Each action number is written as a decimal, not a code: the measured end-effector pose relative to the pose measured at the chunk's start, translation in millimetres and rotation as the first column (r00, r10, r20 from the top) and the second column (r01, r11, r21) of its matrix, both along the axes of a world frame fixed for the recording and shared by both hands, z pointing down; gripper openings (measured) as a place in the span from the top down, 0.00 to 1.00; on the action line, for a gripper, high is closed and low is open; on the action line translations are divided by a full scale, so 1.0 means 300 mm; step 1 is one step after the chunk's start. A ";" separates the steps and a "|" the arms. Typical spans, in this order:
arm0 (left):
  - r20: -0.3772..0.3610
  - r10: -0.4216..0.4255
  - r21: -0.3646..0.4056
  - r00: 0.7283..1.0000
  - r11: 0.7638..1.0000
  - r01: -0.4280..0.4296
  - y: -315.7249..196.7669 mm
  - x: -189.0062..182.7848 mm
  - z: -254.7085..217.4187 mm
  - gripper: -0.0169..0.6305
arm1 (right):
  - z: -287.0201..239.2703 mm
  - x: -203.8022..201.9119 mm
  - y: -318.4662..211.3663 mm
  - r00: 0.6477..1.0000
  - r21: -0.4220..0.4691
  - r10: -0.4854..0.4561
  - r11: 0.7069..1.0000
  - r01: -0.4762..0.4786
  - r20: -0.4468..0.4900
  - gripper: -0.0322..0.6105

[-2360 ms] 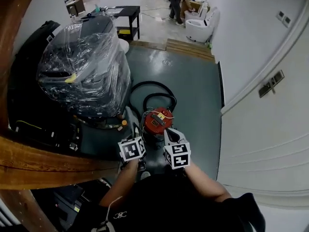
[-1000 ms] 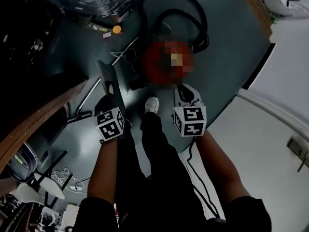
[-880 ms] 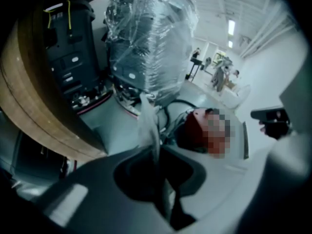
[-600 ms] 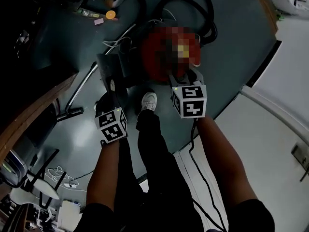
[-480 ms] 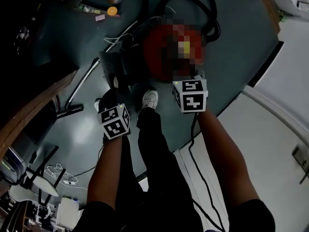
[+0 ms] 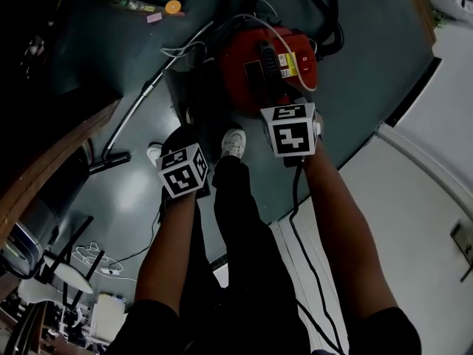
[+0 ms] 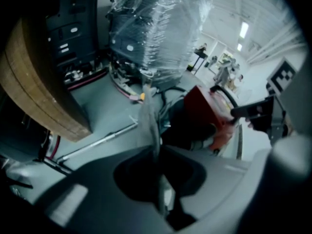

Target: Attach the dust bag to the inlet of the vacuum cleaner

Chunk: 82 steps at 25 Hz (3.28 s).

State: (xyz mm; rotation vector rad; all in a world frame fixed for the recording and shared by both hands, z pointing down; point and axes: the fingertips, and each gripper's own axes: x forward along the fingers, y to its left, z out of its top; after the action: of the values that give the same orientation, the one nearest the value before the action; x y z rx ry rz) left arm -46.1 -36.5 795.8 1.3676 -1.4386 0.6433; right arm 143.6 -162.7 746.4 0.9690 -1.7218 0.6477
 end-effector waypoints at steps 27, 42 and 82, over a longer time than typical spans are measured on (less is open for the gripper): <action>-0.055 0.385 -0.085 0.921 0.917 -0.389 -0.065 0.139 0.009 0.90 | 0.023 -0.007 0.013 0.996 -0.062 -0.054 0.996 0.058 0.072 0.71; -0.427 -0.194 -0.084 0.883 0.981 0.174 -0.050 0.109 0.022 0.87 | 0.021 -0.008 0.012 0.991 -0.042 -0.067 0.997 0.072 0.114 0.71; -0.287 0.465 0.043 0.838 0.880 -0.473 -0.063 0.250 0.017 0.85 | 0.029 0.000 0.008 0.995 -0.017 -0.023 1.000 0.025 0.095 0.71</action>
State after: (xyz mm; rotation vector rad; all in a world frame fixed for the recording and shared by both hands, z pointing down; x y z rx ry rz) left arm 29.0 -55.4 801.0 1.7320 -0.8540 0.7329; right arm 143.7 -160.4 755.0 0.9166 -1.8049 0.7017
